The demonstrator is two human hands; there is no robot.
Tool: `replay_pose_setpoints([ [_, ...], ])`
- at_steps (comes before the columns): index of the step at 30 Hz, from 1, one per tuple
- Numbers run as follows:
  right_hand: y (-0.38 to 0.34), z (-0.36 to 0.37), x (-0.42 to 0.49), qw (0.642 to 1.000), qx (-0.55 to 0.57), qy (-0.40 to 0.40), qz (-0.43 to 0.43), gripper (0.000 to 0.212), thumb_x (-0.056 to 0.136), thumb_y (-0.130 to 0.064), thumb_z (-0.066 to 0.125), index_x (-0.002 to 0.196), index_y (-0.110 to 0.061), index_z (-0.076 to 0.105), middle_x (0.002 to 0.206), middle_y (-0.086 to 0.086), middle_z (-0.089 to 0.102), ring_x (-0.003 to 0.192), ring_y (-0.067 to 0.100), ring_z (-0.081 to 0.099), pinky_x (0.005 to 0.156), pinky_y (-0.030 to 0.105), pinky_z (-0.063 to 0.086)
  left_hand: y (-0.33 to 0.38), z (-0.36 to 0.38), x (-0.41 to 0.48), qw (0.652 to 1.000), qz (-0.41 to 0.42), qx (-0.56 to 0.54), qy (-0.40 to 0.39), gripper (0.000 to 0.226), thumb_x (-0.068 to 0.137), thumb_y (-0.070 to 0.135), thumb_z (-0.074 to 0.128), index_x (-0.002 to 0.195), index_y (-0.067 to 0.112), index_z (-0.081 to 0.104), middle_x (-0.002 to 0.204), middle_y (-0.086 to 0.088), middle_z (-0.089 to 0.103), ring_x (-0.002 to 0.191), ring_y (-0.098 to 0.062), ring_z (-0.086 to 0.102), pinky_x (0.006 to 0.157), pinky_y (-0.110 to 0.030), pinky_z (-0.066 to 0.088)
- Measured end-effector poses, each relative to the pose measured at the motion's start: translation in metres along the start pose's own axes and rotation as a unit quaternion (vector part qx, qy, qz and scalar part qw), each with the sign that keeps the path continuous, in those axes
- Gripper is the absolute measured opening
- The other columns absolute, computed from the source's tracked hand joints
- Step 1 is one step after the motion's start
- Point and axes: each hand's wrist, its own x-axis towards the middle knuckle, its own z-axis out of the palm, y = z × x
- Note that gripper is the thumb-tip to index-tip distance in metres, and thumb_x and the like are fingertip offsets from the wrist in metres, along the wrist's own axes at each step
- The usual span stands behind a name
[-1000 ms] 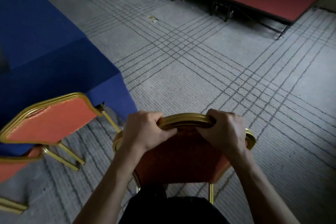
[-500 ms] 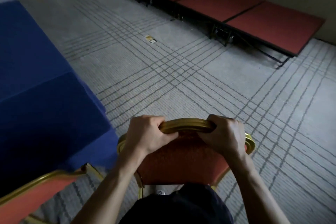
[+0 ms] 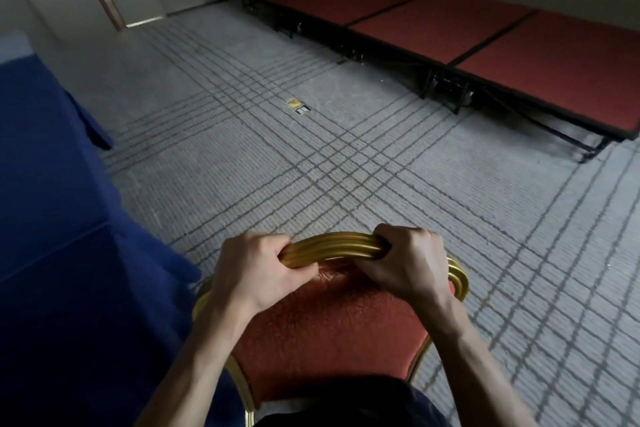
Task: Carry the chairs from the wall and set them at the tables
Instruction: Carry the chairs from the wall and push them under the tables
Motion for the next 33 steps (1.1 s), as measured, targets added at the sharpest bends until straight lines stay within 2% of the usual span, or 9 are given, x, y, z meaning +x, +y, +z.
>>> replay_pose_setpoints([
  [4, 0.006, 0.032, 0.082, 0.997, 0.024, -0.047, -0.055, 0.042, 0.065, -0.064, 0.053, 0.062, -0.023, 0.047, 0.058, -0.002, 0.061, 0.059, 0.025, 0.062, 0.055, 0.028, 0.037, -0.026, 0.014, 0.049, 0.998, -0.055, 0.012, 0.010, 0.048, 0.064, 0.061, 0.068, 0.048, 0.023, 0.044, 0.043, 0.010, 0.050, 0.039, -0.010, 0.048, 0.044, -0.024, 0.040],
  [7, 0.007, 0.049, 0.135, 0.995, 0.043, -0.053, -0.078, 0.045, 0.066, -0.067, 0.052, 0.062, -0.022, 0.047, 0.058, -0.002, 0.061, 0.059, 0.027, 0.062, 0.056, 0.029, 0.040, -0.044, 0.021, 0.089, 0.996, -0.067, 0.044, 0.030, 0.051, 0.062, 0.059, 0.073, 0.051, 0.027, 0.036, 0.044, 0.006, 0.051, 0.040, -0.012, 0.050, 0.047, -0.021, 0.034],
  [10, 0.009, 0.063, 0.182, 0.992, 0.062, -0.042, -0.104, 0.043, 0.066, -0.065, 0.053, 0.060, -0.024, 0.044, 0.055, -0.004, 0.058, 0.056, 0.026, 0.061, 0.055, 0.028, 0.040, -0.060, 0.025, 0.124, 0.996, -0.070, 0.042, 0.029, 0.051, 0.067, 0.057, 0.073, 0.050, 0.018, 0.045, 0.045, 0.007, 0.052, 0.041, -0.013, 0.051, 0.044, -0.026, 0.041],
  [14, -0.001, 0.113, 0.248, 0.987, 0.068, -0.061, -0.134, 0.043, 0.065, -0.065, 0.056, 0.058, -0.025, 0.039, 0.053, -0.005, 0.055, 0.054, 0.025, 0.060, 0.056, 0.025, 0.031, -0.108, 0.044, 0.164, 0.993, -0.102, 0.041, 0.035, 0.051, 0.067, 0.056, 0.073, 0.050, 0.016, 0.048, 0.046, 0.009, 0.052, 0.040, -0.013, 0.052, 0.042, -0.028, 0.045],
  [18, -0.017, 0.164, 0.305, 0.983, 0.056, -0.076, -0.155, 0.043, 0.065, -0.064, 0.058, 0.058, -0.026, 0.038, 0.055, -0.005, 0.058, 0.056, 0.025, 0.060, 0.056, 0.025, 0.030, -0.161, 0.063, 0.204, 0.988, -0.131, 0.045, 0.063, 0.053, 0.065, 0.058, 0.073, 0.050, 0.022, 0.037, 0.043, 0.010, 0.048, 0.038, -0.013, 0.048, 0.042, -0.027, 0.045],
  [20, -0.029, 0.204, 0.357, 0.981, 0.042, -0.088, -0.165, 0.043, 0.063, -0.057, 0.066, 0.058, -0.027, 0.036, 0.055, -0.005, 0.057, 0.056, 0.025, 0.059, 0.056, 0.025, 0.029, -0.208, 0.078, 0.240, 0.987, -0.144, 0.039, 0.059, 0.052, 0.064, 0.059, 0.071, 0.051, 0.025, 0.034, 0.043, 0.012, 0.046, 0.038, -0.009, 0.045, 0.043, -0.024, 0.043],
  [25, -0.063, 0.269, 0.460, 0.981, 0.027, -0.110, -0.159, 0.041, 0.061, -0.051, 0.071, 0.059, -0.027, 0.038, 0.052, -0.010, 0.044, 0.055, 0.023, 0.057, 0.055, 0.026, 0.031, -0.300, 0.096, 0.323, 0.981, -0.183, 0.041, 0.047, 0.050, 0.061, 0.064, 0.066, 0.050, 0.024, 0.038, 0.043, 0.012, 0.047, 0.038, -0.005, 0.046, 0.047, -0.019, 0.038],
  [28, -0.084, 0.292, 0.516, 0.980, 0.040, -0.106, -0.161, 0.034, 0.058, -0.052, 0.066, 0.059, -0.028, 0.042, 0.056, -0.005, 0.058, 0.058, 0.024, 0.061, 0.053, 0.028, 0.038, -0.343, 0.093, 0.371, 0.982, -0.170, 0.058, 0.056, 0.050, 0.060, 0.067, 0.065, 0.048, 0.020, 0.050, 0.045, 0.010, 0.053, 0.040, -0.009, 0.053, 0.050, -0.018, 0.036],
  [33, -0.109, 0.331, 0.589, 0.977, 0.045, -0.097, -0.186, 0.032, 0.059, -0.049, 0.065, 0.058, -0.029, 0.041, 0.054, -0.006, 0.056, 0.052, 0.021, 0.056, 0.054, 0.025, 0.030, -0.399, 0.092, 0.428, 0.982, -0.167, 0.073, 0.057, 0.048, 0.063, 0.065, 0.066, 0.050, 0.021, 0.054, 0.046, 0.008, 0.054, 0.040, -0.009, 0.053, 0.049, -0.018, 0.037],
])
